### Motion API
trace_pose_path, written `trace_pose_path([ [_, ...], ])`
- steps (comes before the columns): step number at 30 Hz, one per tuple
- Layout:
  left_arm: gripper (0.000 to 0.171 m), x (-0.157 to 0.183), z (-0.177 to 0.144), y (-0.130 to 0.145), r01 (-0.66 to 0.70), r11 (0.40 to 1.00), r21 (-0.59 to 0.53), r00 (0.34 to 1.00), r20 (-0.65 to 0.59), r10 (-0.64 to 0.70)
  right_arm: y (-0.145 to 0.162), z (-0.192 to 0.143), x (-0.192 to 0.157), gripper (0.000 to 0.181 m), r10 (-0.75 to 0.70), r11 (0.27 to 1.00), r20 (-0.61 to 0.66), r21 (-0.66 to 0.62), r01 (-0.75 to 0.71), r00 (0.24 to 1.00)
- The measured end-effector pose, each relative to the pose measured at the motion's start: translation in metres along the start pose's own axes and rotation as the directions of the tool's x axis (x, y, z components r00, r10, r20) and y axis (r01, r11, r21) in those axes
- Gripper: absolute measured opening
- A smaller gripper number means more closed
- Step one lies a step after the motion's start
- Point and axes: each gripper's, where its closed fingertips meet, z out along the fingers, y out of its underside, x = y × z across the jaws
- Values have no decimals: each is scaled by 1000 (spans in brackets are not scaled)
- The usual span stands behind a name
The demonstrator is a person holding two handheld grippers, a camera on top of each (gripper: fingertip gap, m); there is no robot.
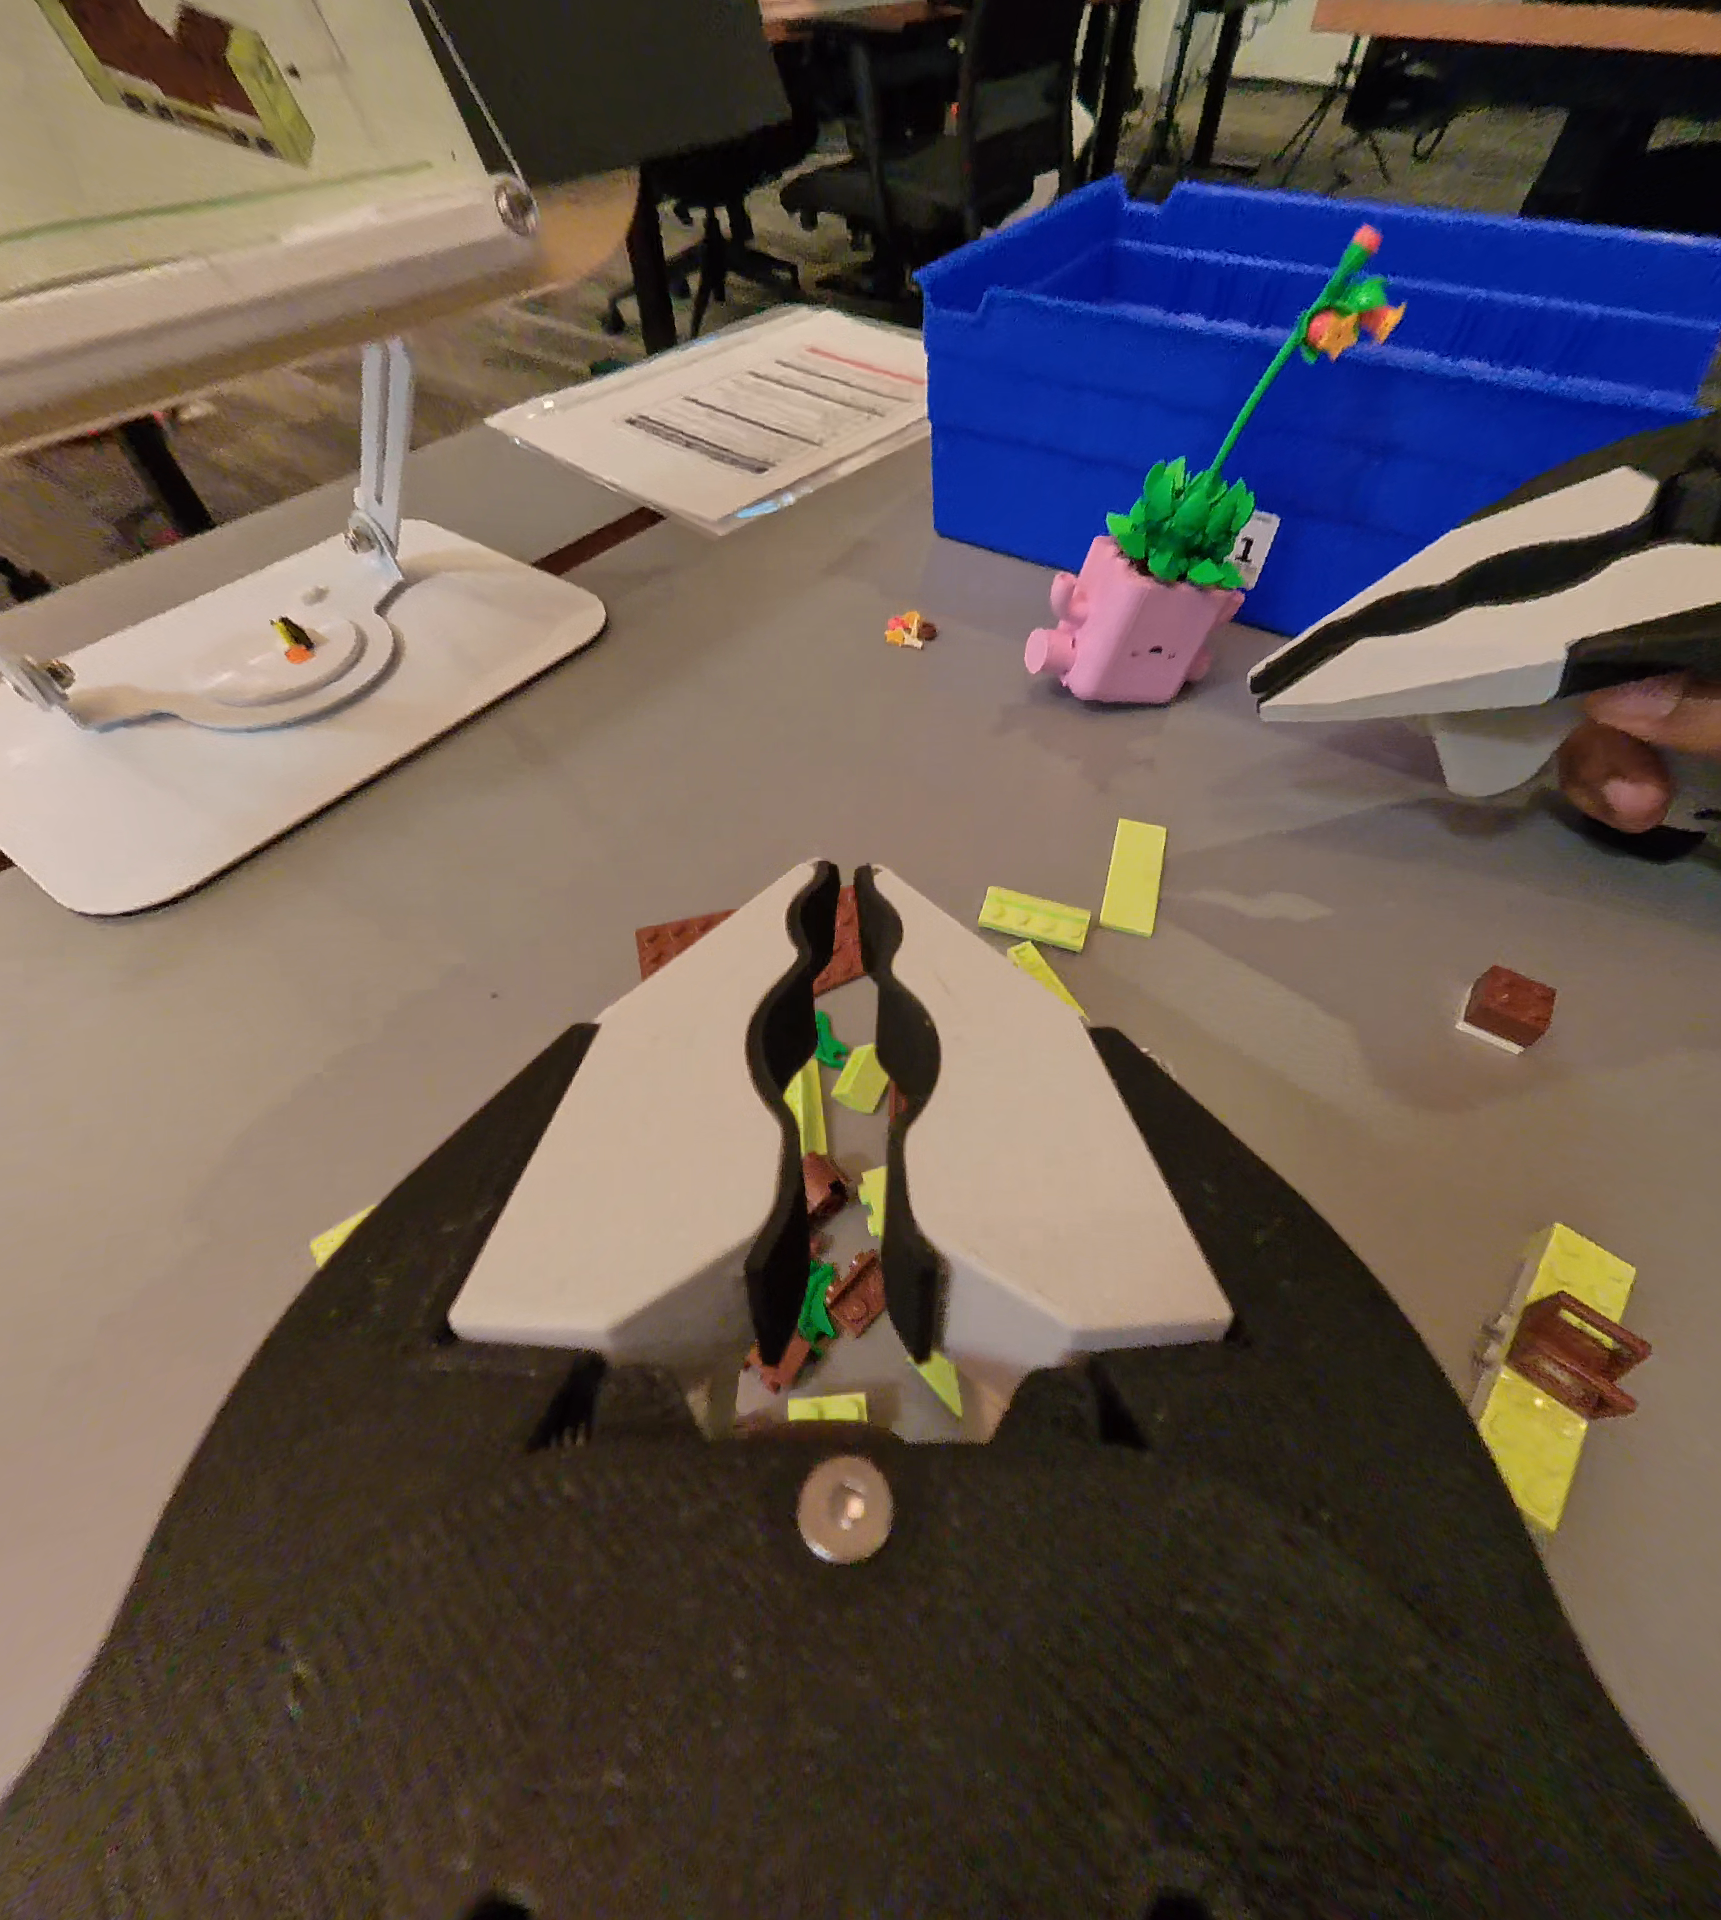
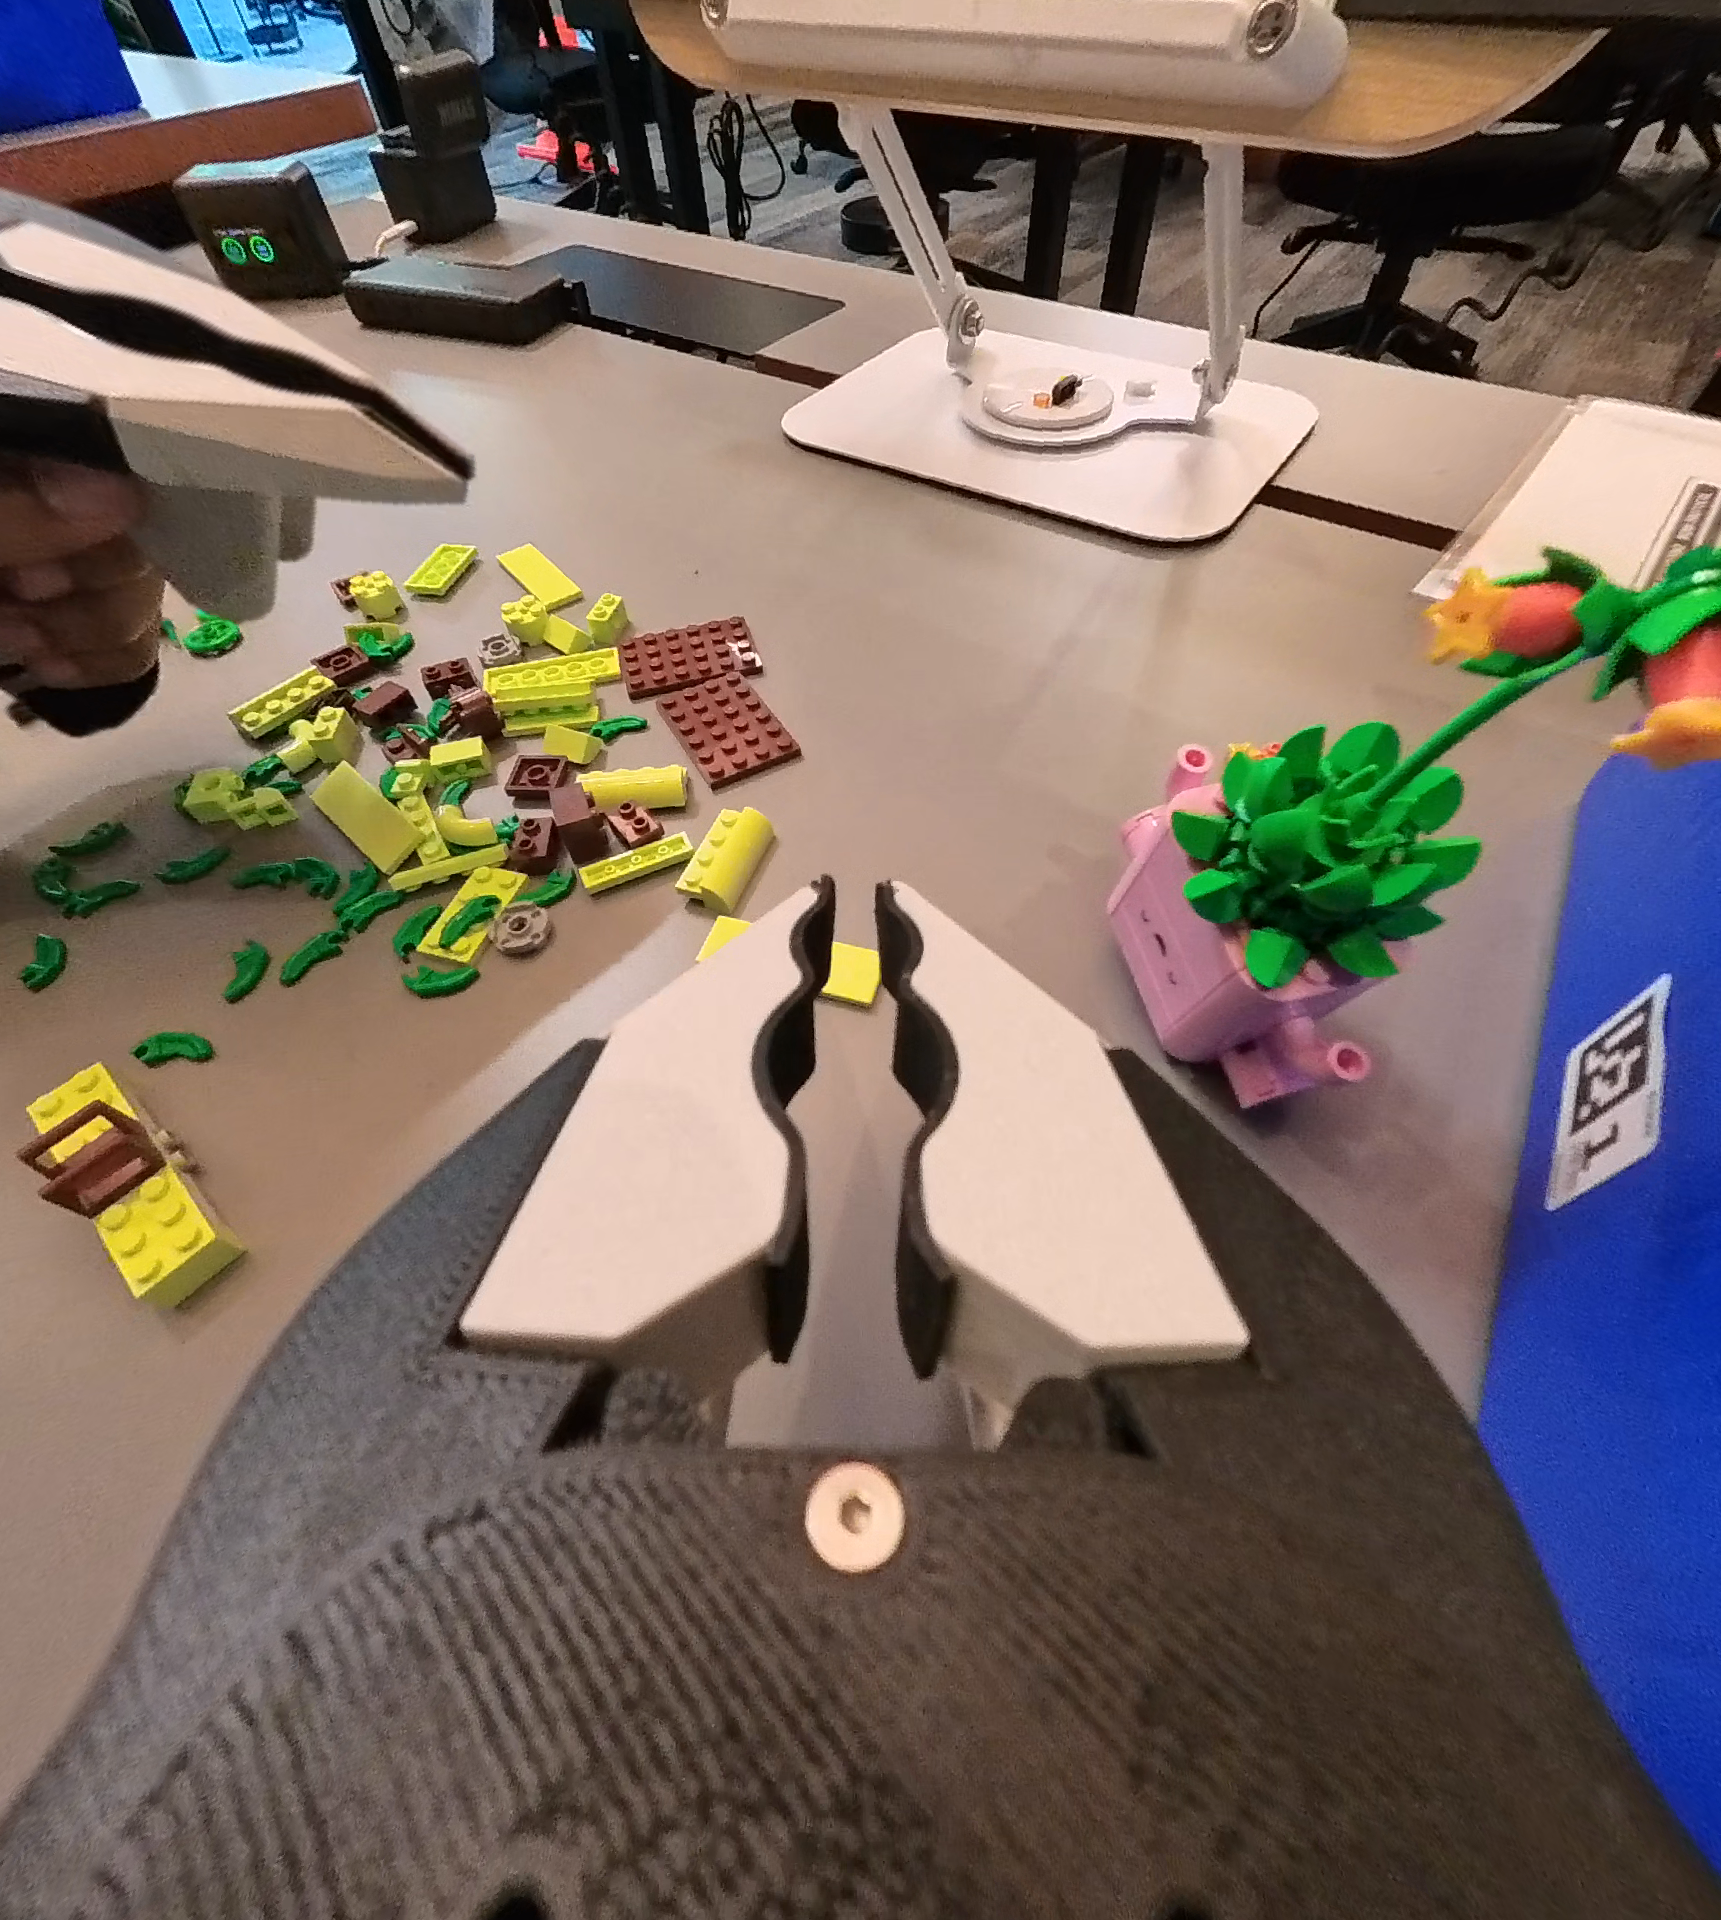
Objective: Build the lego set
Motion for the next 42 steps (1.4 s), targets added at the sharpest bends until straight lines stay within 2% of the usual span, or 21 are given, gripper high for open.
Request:
trace_pose_path([
  [9, 4, 0, 0, -2, 6, 1000, 13, 1000, 9, -6, -4, -4, -2, 6, -12, 999, 12, 32, 12, 1000],
  [42, 6, -3, -1, 1, 141, 989, 47, 989, -47, -139, 0, 0, -8, 6, -38, 999, 34, 2, 38, 999],
])
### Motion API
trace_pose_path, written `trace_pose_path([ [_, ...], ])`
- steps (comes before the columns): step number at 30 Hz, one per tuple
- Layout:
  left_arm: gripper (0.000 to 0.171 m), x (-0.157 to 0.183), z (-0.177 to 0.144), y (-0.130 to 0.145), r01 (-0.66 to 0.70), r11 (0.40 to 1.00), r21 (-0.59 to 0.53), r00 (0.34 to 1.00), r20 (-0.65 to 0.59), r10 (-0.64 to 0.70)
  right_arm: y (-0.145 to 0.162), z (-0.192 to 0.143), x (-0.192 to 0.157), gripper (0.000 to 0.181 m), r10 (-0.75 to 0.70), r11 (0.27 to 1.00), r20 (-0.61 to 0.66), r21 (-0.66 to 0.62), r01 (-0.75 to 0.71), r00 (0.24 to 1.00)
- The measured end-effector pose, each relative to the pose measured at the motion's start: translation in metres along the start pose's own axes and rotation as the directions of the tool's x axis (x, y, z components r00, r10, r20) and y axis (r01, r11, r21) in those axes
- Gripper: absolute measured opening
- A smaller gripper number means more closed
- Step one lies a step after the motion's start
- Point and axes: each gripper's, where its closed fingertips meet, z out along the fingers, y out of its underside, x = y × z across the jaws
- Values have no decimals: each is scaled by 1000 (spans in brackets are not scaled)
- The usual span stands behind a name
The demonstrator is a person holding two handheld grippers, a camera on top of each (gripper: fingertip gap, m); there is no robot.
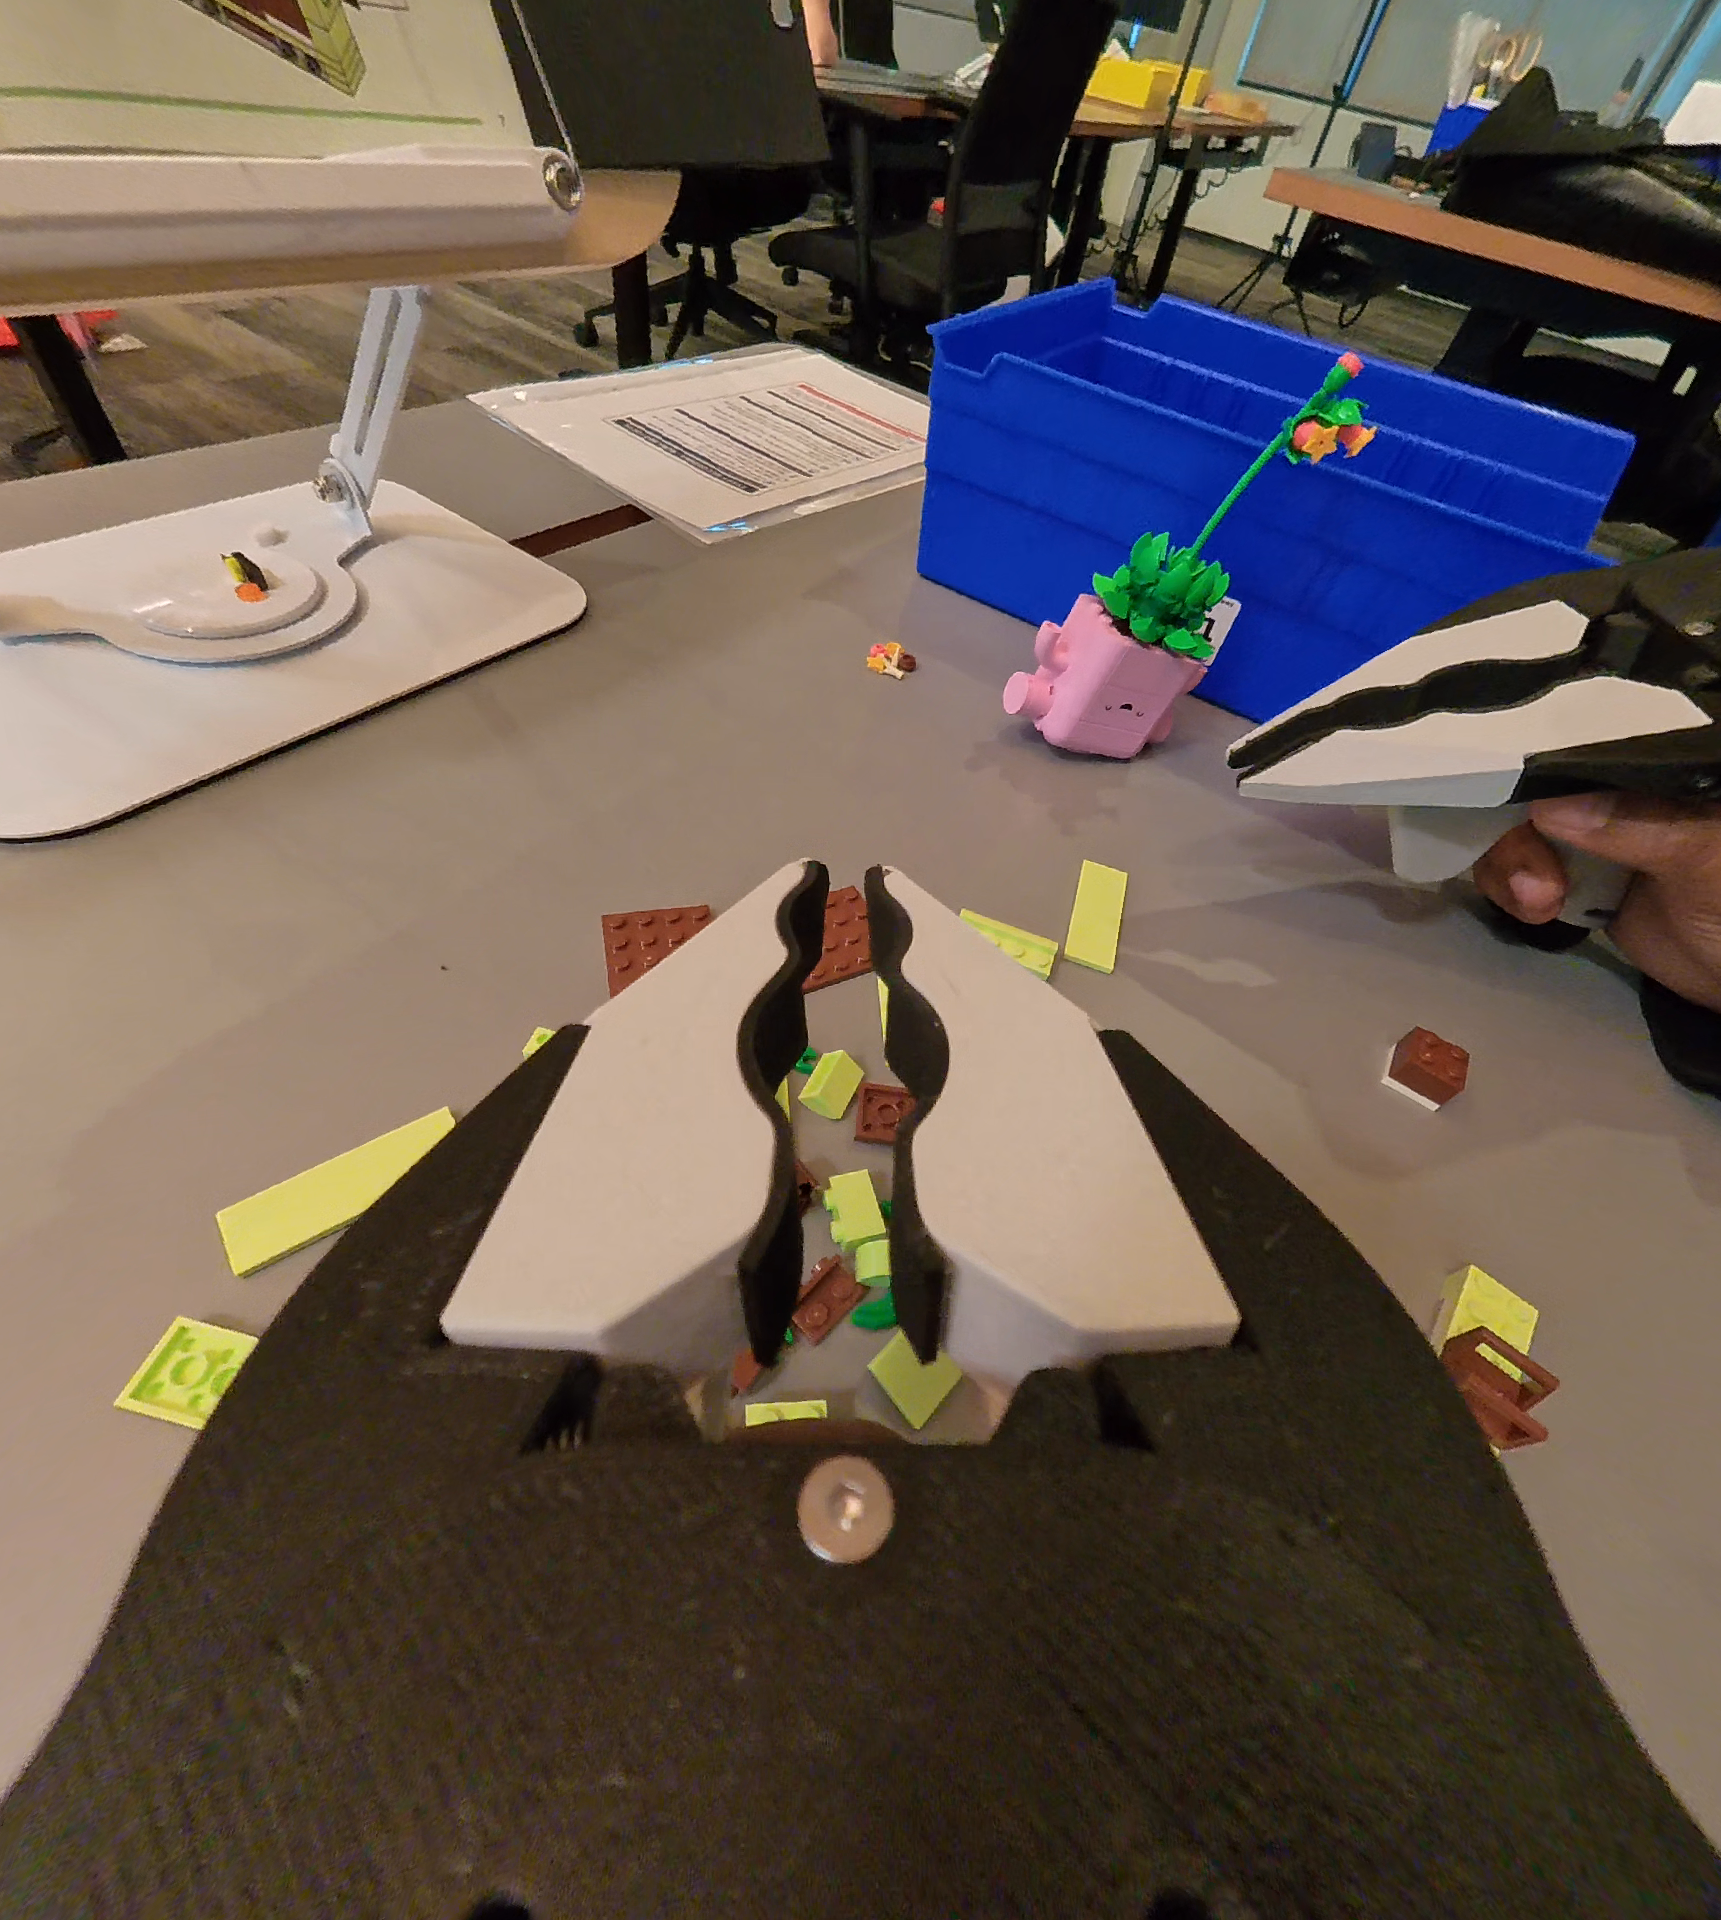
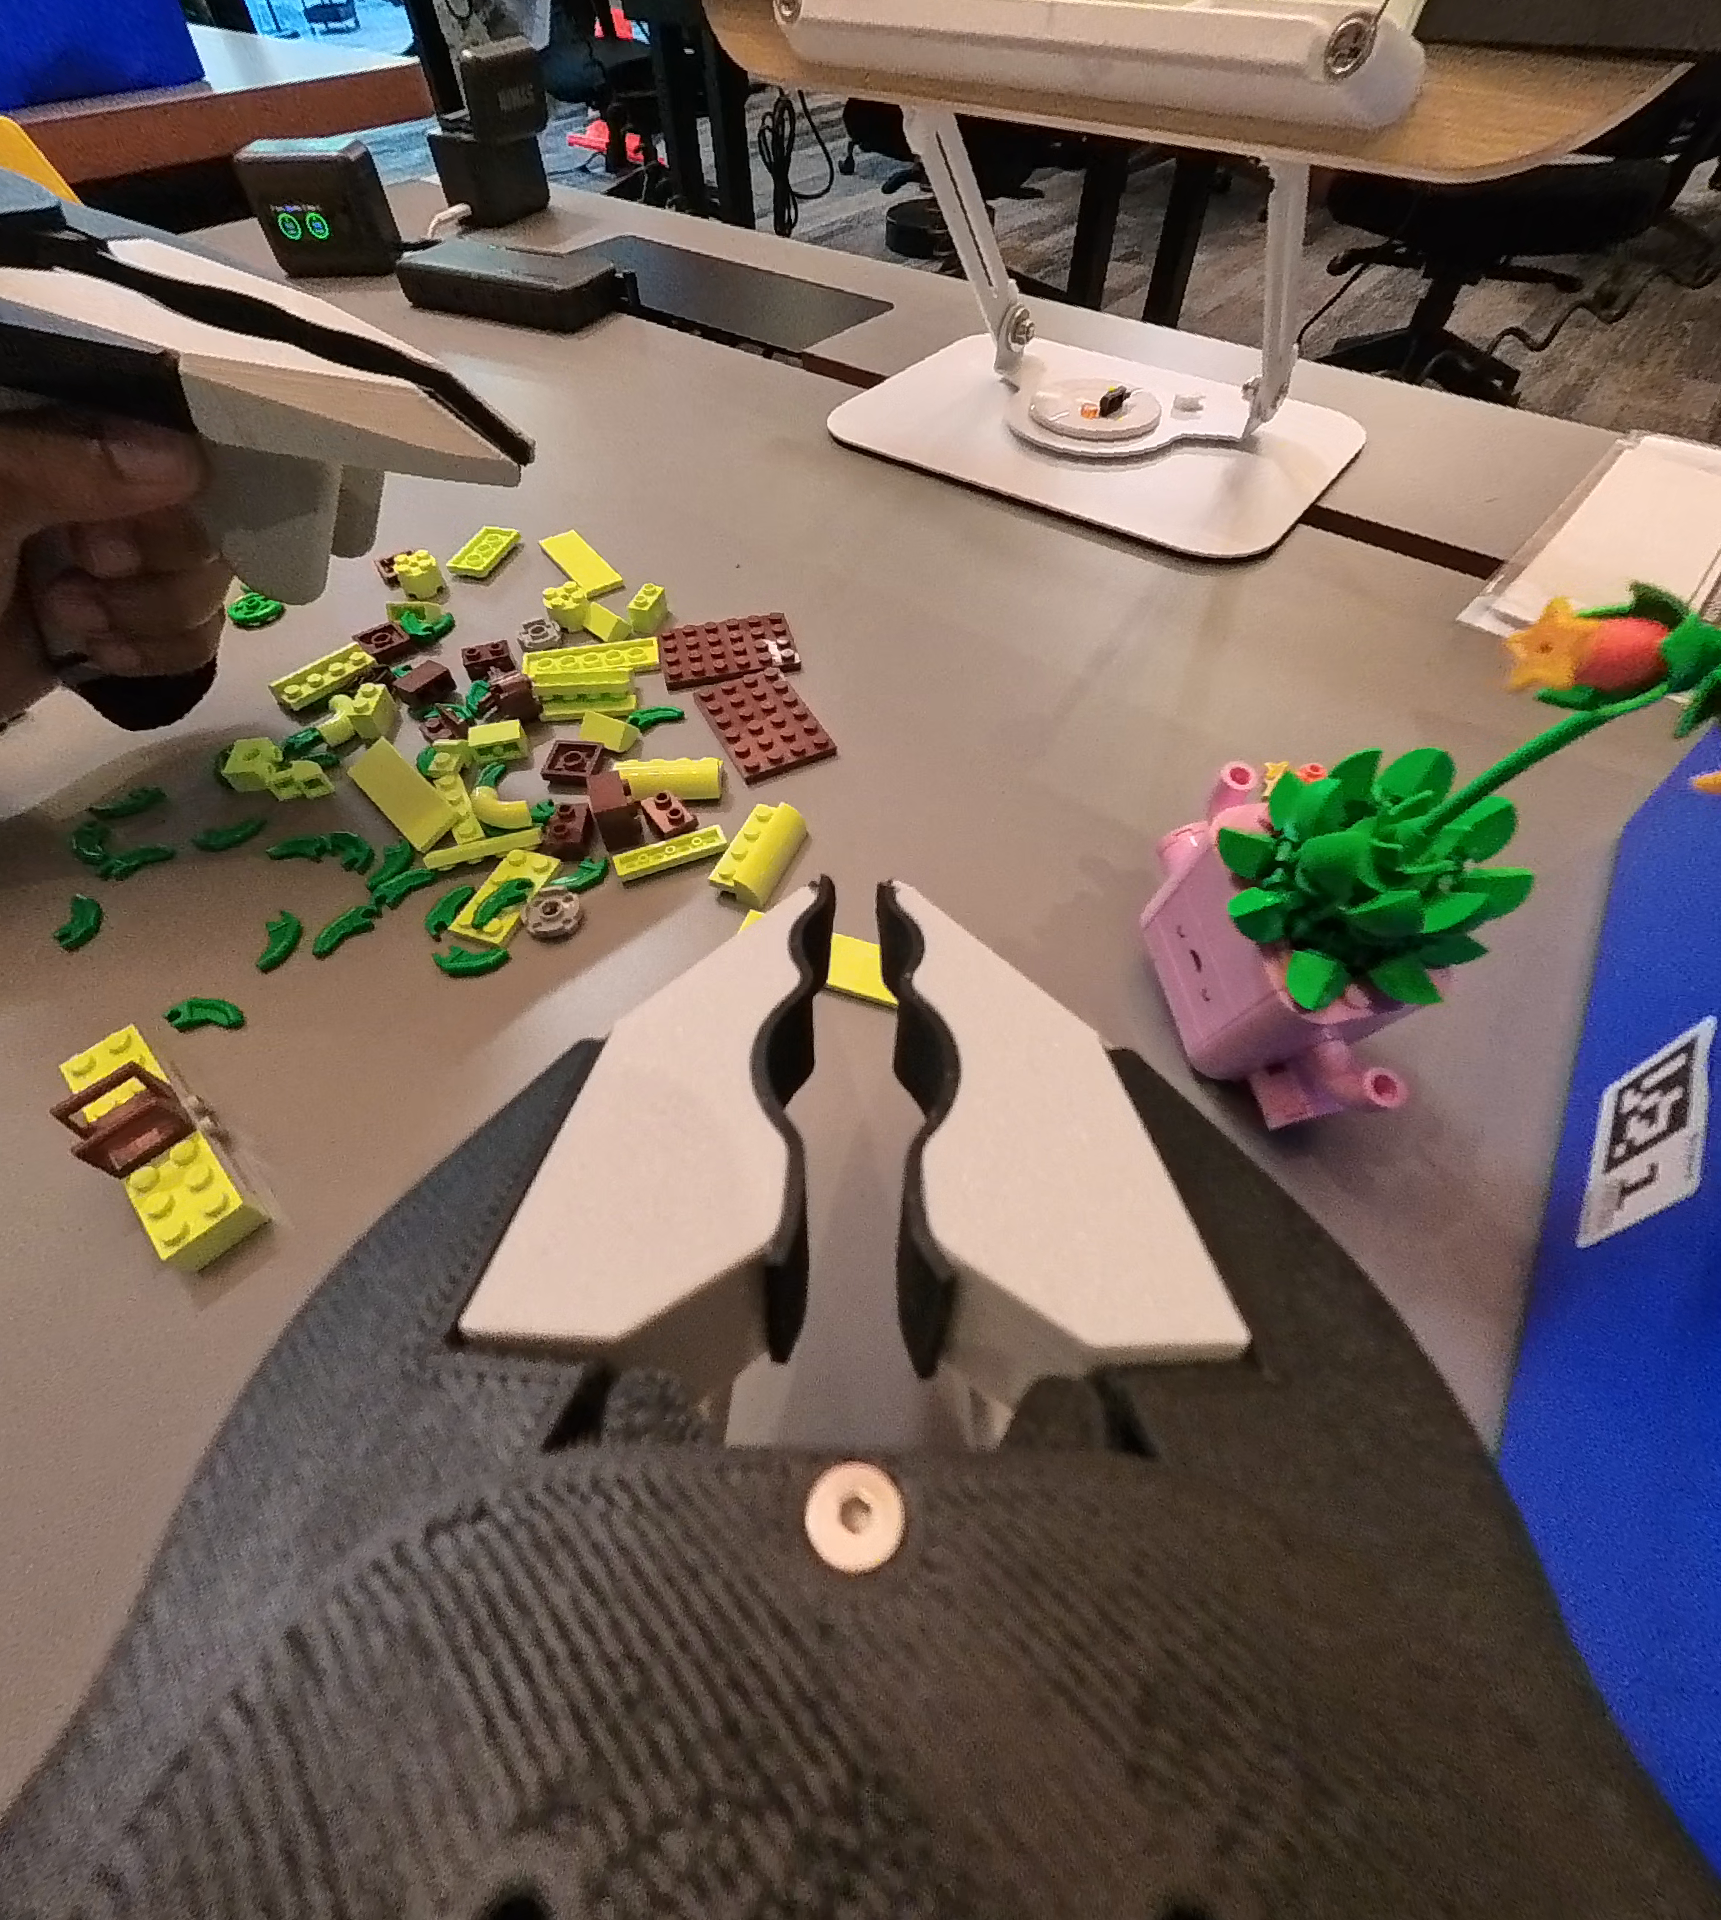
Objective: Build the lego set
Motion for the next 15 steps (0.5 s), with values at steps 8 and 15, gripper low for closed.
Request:
trace_pose_path([
  [8, 6, 0, 0, 0, 0, 1000, 1, 1000, 0, 0, 0, 0, -1, 6, 0, 1000, 6, 1, 0, 1000],
  [15, 6, -6, -4, -3, -11, 1000, 8, 1000, 24, 10, 0, 0, -2, 6, -3, 1000, 9, -2, 3, 1000],
])
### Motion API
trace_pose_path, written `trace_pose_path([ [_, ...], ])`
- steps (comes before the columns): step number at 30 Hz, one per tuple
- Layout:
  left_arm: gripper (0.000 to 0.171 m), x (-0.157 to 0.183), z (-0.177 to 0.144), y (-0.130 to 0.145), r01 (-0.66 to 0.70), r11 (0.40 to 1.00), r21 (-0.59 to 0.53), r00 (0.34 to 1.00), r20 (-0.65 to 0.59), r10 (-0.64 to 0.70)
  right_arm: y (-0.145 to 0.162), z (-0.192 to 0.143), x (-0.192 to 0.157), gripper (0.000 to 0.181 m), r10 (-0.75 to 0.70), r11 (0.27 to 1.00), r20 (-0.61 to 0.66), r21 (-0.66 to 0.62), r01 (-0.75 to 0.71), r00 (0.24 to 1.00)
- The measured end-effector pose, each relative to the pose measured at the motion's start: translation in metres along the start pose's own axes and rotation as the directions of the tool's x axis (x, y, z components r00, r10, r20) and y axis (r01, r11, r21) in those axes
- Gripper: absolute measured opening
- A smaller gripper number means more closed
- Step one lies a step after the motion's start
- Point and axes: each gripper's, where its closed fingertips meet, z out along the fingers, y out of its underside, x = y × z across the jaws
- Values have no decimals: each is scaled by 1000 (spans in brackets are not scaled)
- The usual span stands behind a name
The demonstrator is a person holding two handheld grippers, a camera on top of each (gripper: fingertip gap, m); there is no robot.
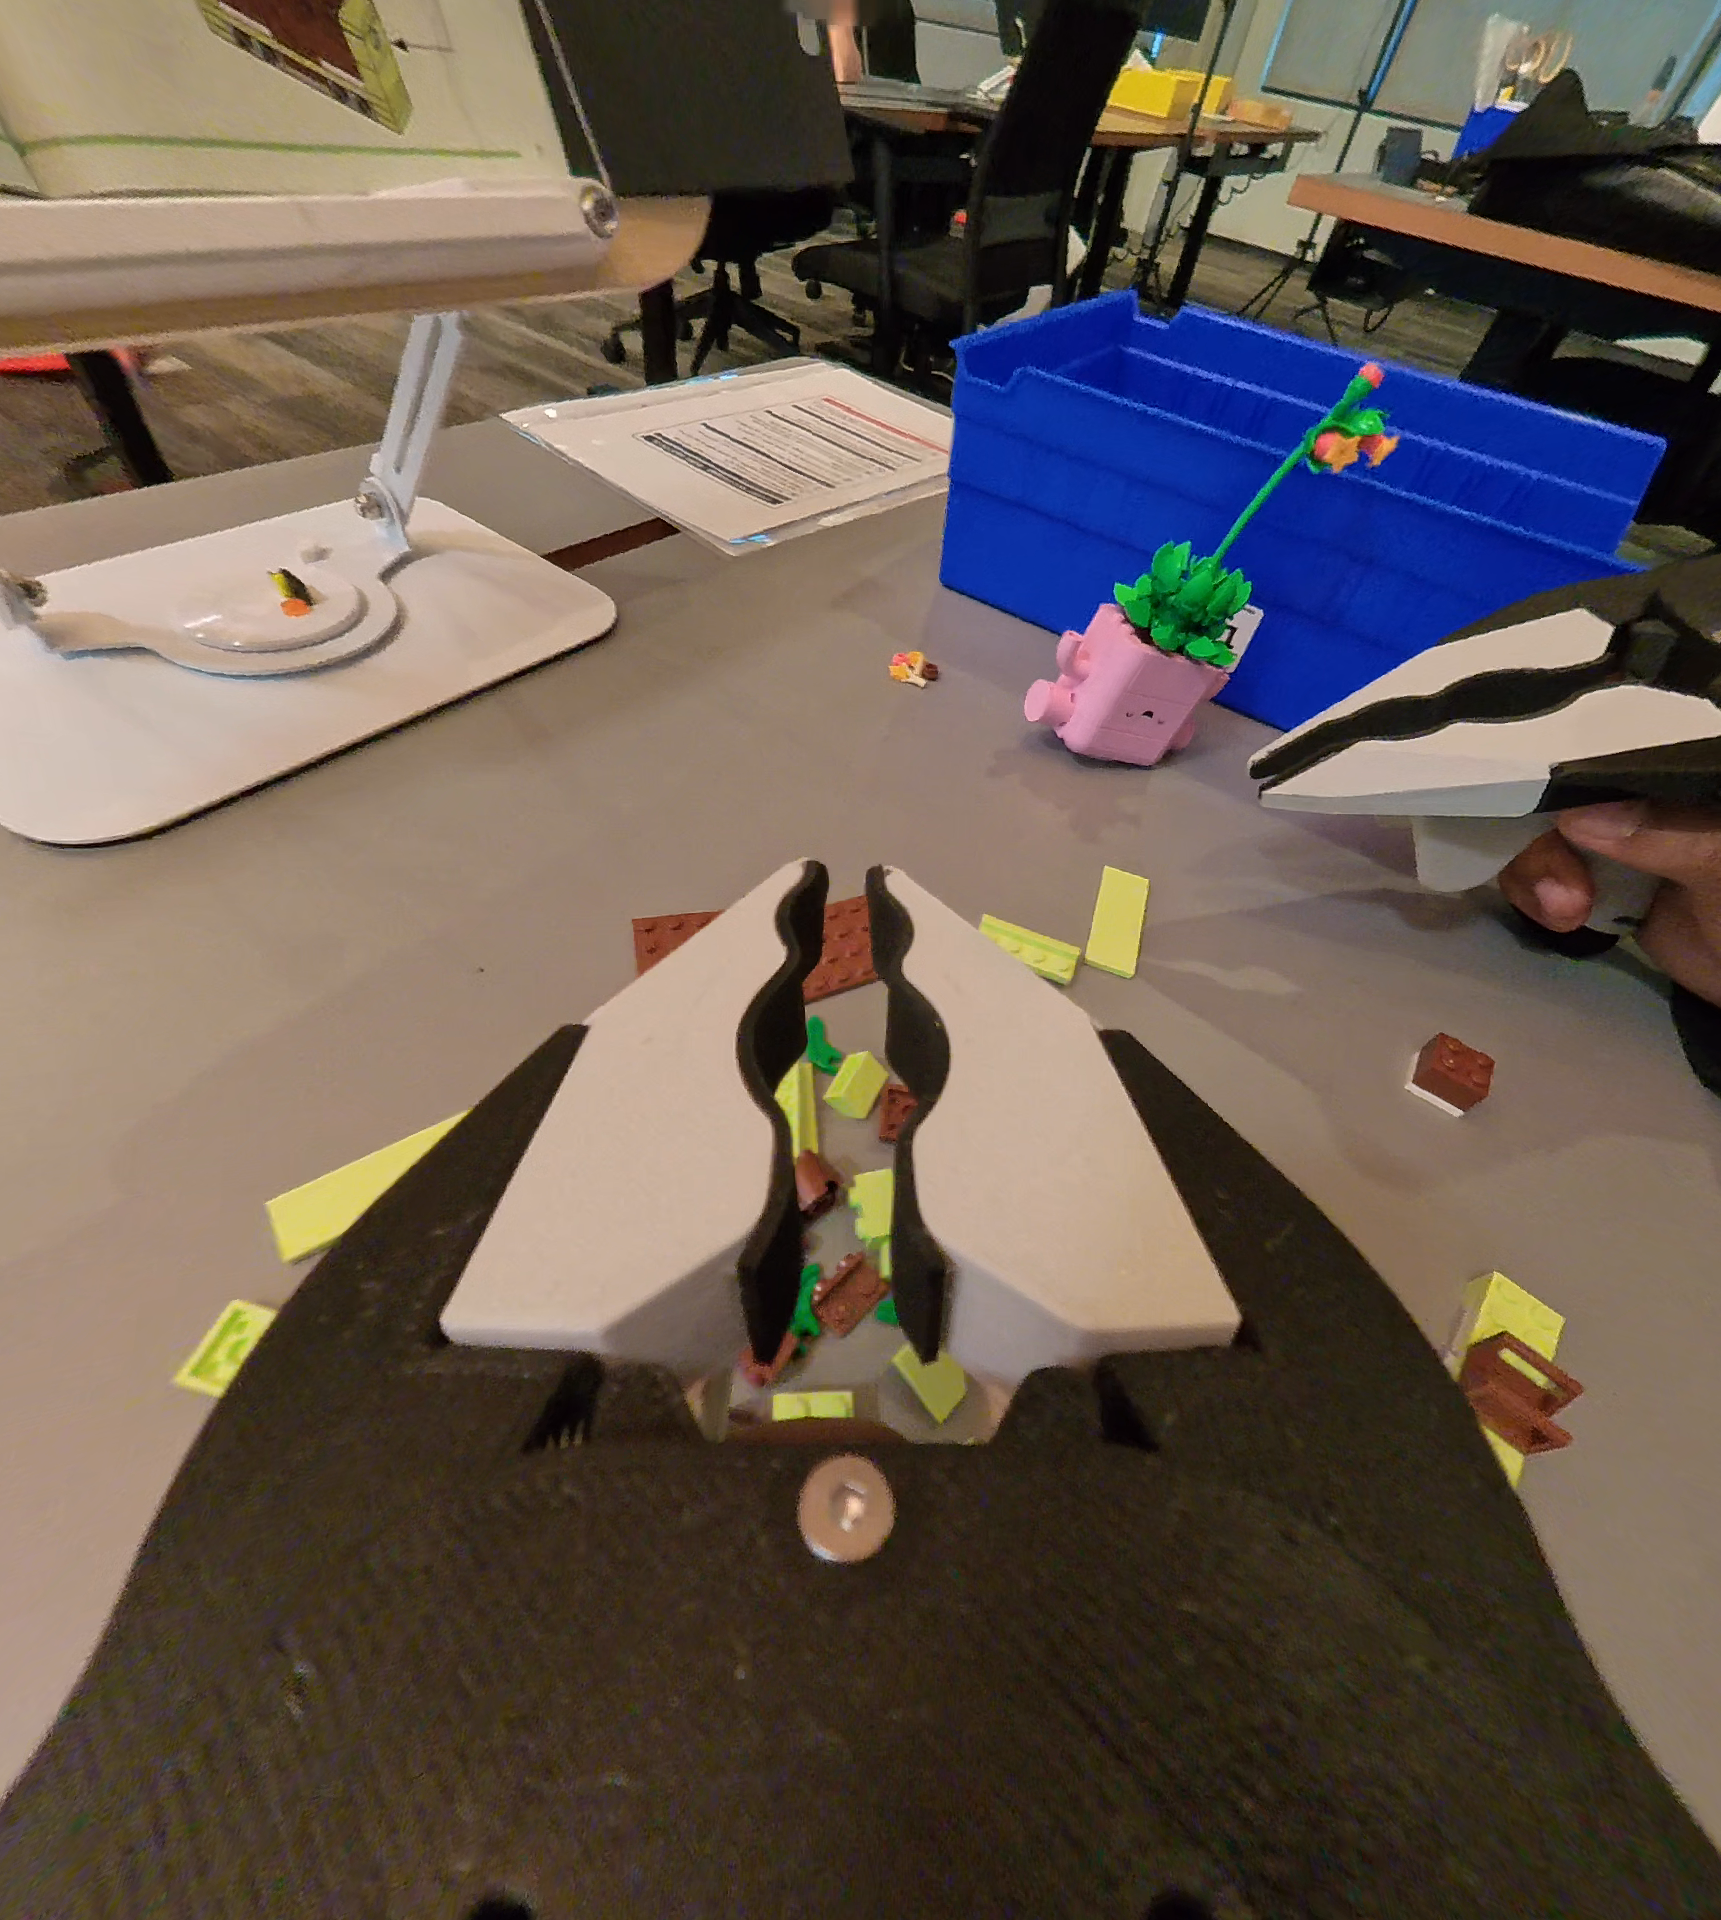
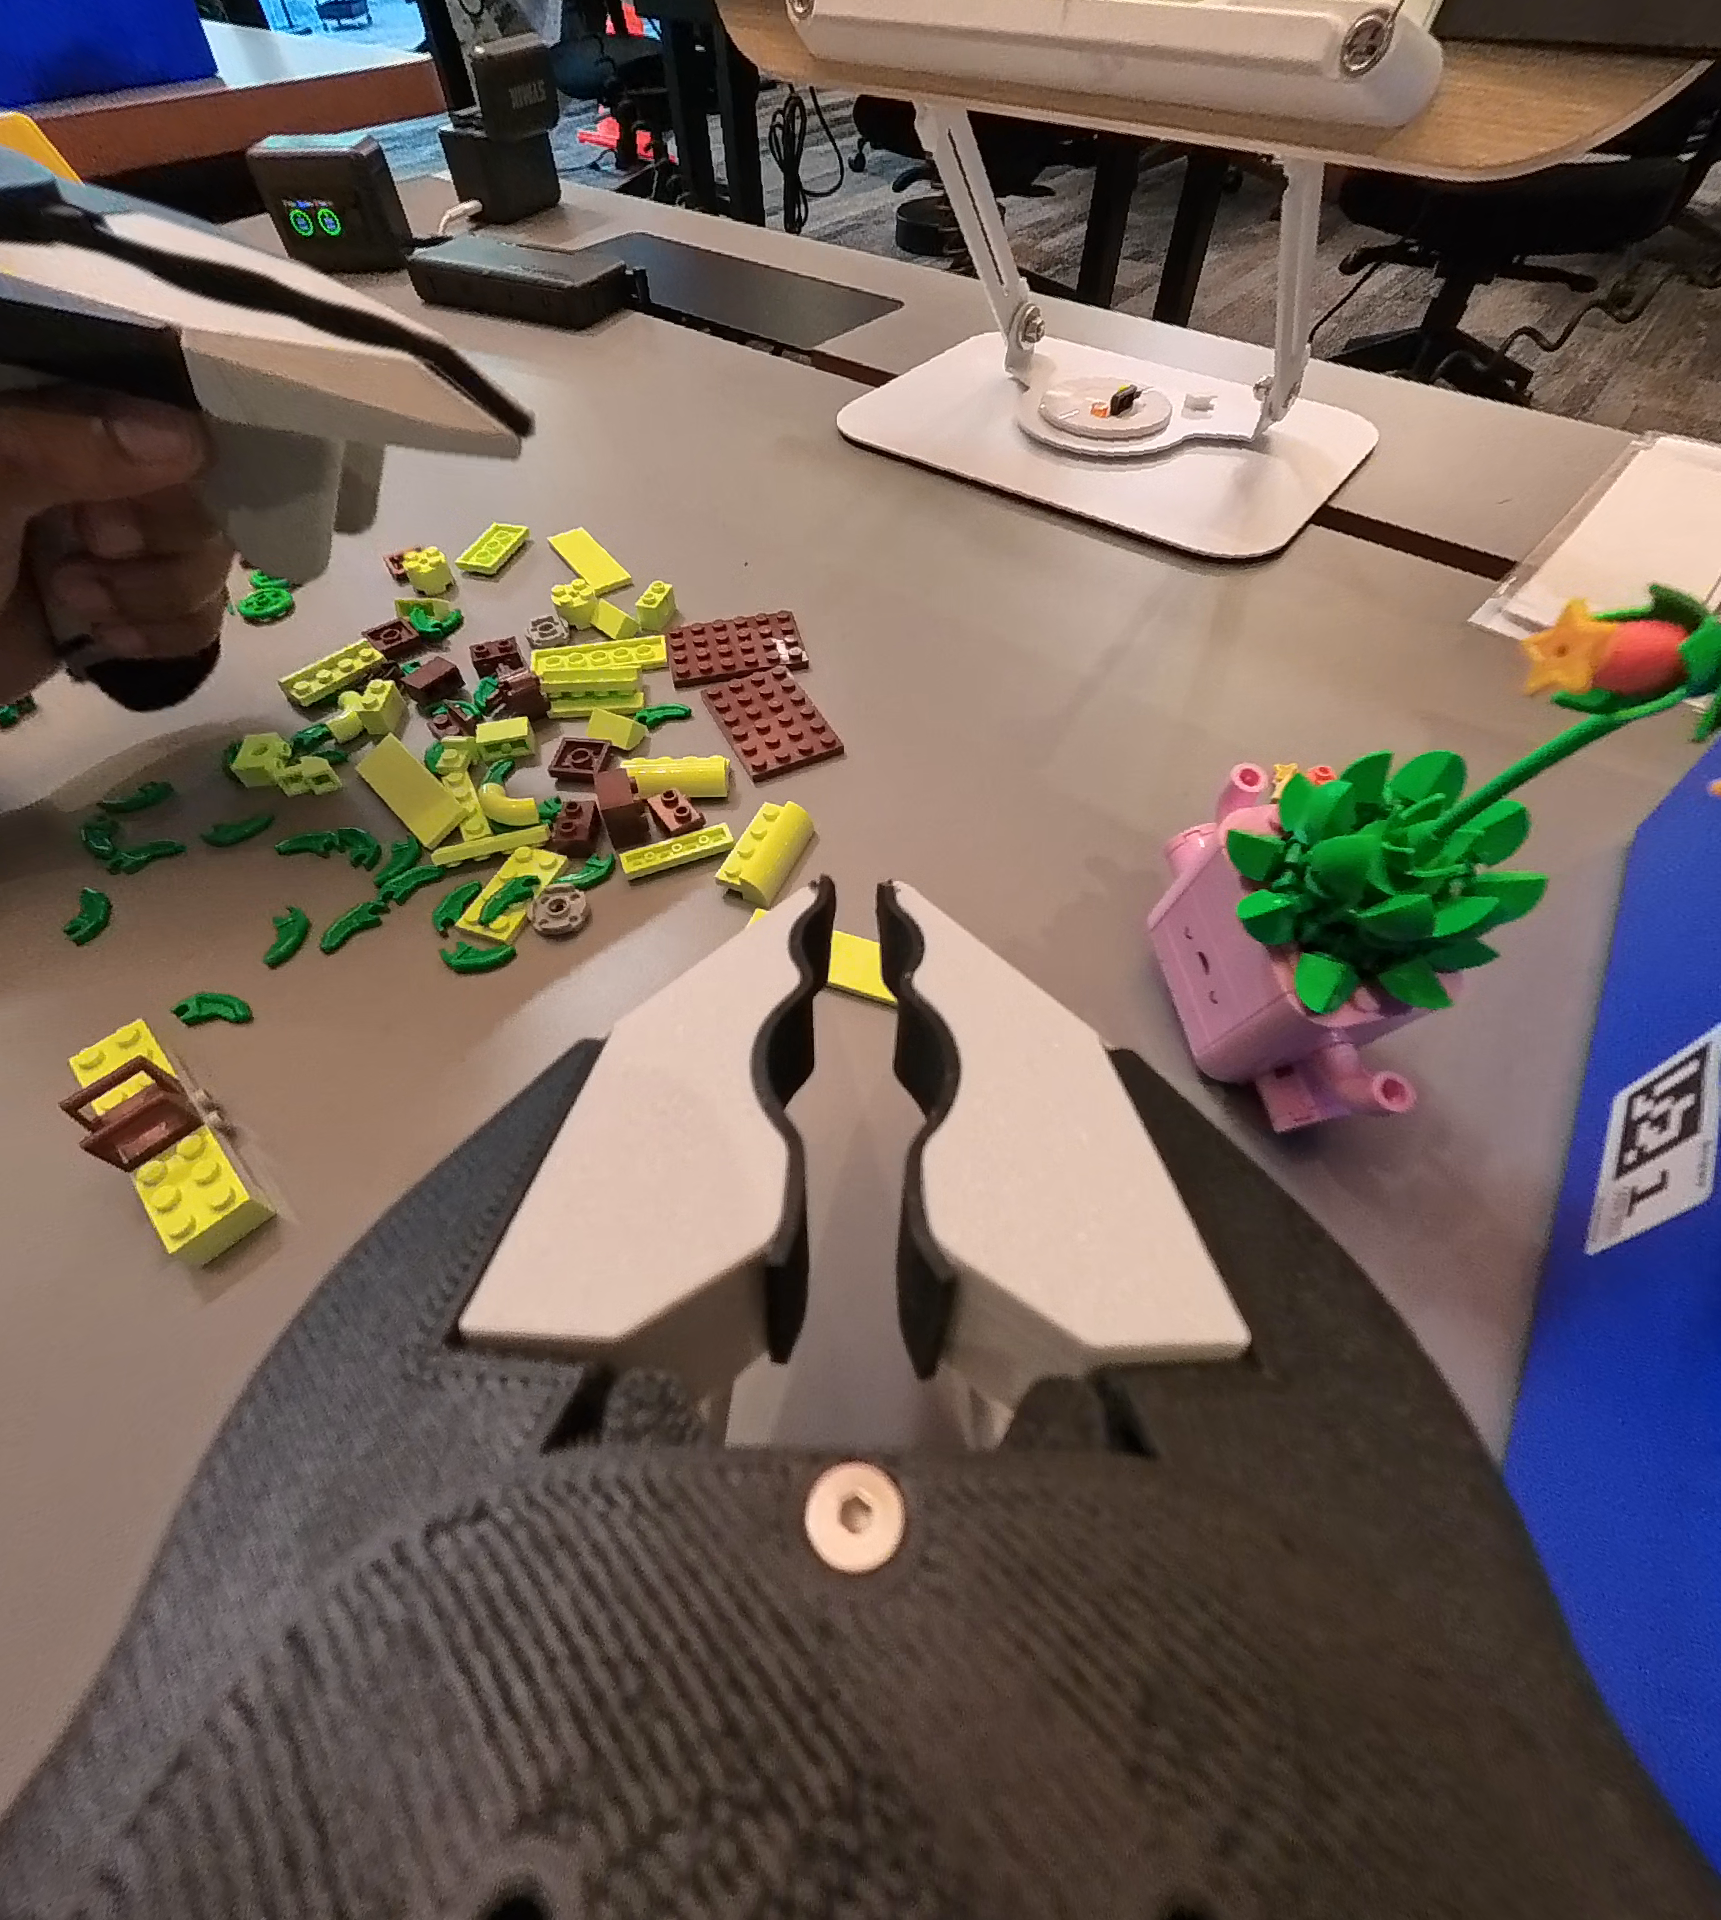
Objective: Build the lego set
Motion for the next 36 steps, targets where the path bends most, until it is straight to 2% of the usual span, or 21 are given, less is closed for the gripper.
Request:
trace_pose_path([
  [6, 8, -34, -30, -14, 5, 999, 50, 991, 131, -12, -1, -1, 0, 6, 0, 1000, 4, 7, 0, 1000],
  [10, 9, -66, -59, -19, -117, 993, 17, 940, 326, 105, 0, 0, 0, 6, 2, 1000, 3, 1, -2, 1000],
  [12, 9, -72, -67, -19, -130, 992, 7, 925, 361, 118, 0, 0, 0, 6, 2, 1000, 3, 0, -2, 1000],
  [18, 8, -60, -59, -16, 46, 997, 66, 976, 210, -59, 2, 2, 0, 6, 4, 1000, 6, -19, -4, 1000],
  [22, 8, -63, -55, -6, 65, 998, 18, 974, 215, -67, 3, 3, -1, 6, -2, 1000, 7, -23, 2, 1000],
  [25, 11, -59, -47, 6, 88, 994, -58, 979, 191, -75, 2, 3, -2, 5, -6, 1000, 11, -21, 6, 1000],
  [31, 18, -39, -25, 65, 141, 917, -373, 989, 90, -115, 2, 2, -2, 4, -12, 1000, 11, -18, 12, 1000],
  [36, 19, -35, -24, 83, 164, 873, -460, 987, 81, -142, 1, 2, -2, 5, -15, 1000, 9, -14, 15, 1000],
])
